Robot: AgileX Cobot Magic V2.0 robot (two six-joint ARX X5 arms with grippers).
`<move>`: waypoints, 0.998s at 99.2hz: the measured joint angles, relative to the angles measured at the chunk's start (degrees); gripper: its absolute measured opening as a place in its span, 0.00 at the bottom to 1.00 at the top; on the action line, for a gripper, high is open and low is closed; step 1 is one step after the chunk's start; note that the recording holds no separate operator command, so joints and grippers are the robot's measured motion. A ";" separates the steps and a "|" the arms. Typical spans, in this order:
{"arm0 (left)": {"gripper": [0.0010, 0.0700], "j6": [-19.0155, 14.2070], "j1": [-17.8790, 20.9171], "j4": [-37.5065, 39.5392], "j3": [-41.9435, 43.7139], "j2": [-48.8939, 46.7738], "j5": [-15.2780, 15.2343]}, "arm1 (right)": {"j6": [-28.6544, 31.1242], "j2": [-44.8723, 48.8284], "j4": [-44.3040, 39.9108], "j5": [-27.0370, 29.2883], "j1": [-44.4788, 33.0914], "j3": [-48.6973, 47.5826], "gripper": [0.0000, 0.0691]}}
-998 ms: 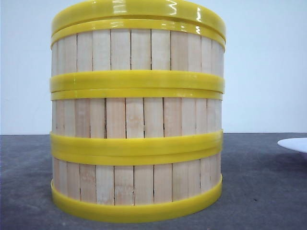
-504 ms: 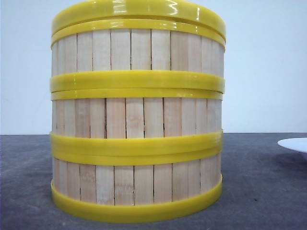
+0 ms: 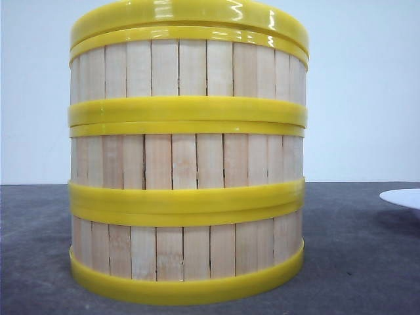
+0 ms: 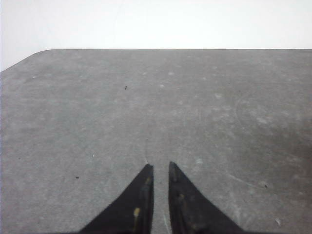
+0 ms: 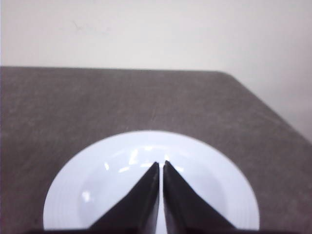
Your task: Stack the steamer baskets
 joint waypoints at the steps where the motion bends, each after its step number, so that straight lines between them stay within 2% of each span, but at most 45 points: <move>1: 0.03 0.00 0.00 -0.02 0.00 0.00 0.00 | 0.09 -0.04 0.00 -0.13 0.00 -0.13 0.01; 99: 0.03 0.00 0.00 0.00 0.00 0.00 0.00 | 0.76 -1.49 -0.20 -0.76 -0.44 -1.66 0.01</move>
